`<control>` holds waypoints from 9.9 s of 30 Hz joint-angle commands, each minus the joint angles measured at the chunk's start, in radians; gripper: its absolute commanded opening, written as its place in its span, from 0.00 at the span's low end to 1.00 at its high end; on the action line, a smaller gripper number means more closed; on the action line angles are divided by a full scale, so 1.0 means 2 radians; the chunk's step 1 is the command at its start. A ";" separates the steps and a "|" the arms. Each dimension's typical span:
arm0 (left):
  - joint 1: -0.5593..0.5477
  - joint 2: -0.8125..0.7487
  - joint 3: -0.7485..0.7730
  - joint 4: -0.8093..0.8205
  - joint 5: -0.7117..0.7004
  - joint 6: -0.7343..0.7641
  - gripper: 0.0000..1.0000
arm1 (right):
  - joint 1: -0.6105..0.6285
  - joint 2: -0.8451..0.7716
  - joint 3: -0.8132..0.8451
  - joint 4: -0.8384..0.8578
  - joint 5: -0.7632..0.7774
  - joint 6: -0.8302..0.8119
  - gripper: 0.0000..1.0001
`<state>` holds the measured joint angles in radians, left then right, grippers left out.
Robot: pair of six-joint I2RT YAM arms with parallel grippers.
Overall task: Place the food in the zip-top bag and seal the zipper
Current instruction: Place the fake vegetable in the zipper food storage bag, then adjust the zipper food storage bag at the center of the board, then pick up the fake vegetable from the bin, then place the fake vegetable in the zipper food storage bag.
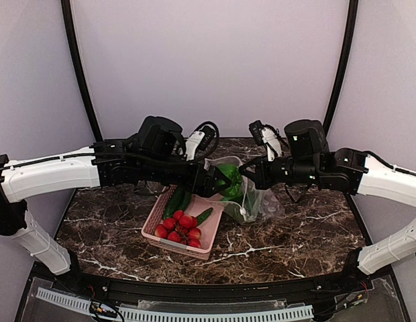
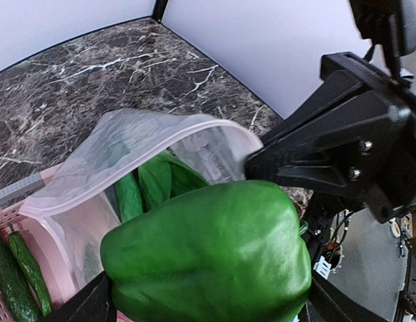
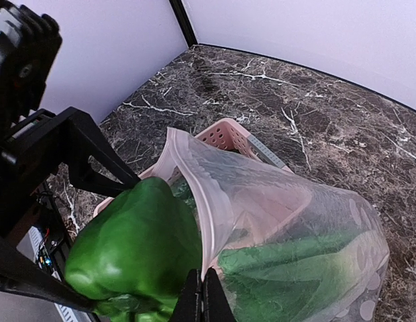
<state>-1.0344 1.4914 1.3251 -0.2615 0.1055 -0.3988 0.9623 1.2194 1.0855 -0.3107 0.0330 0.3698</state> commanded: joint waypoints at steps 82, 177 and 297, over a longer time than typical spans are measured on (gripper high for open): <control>0.044 -0.036 -0.128 0.096 0.017 -0.164 0.02 | 0.006 0.001 0.024 0.019 0.027 0.029 0.00; 0.152 -0.054 -0.065 -0.139 -0.054 -0.029 0.62 | -0.021 -0.030 0.022 -0.023 0.078 0.064 0.00; 0.009 -0.125 -0.060 -0.193 0.103 -0.086 0.33 | -0.008 0.018 0.019 0.047 -0.014 0.021 0.00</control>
<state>-1.0088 1.2385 1.2312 -0.6048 0.2501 -0.5297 0.9295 1.2549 1.0992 -0.2863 0.0368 0.4309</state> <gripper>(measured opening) 0.421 0.006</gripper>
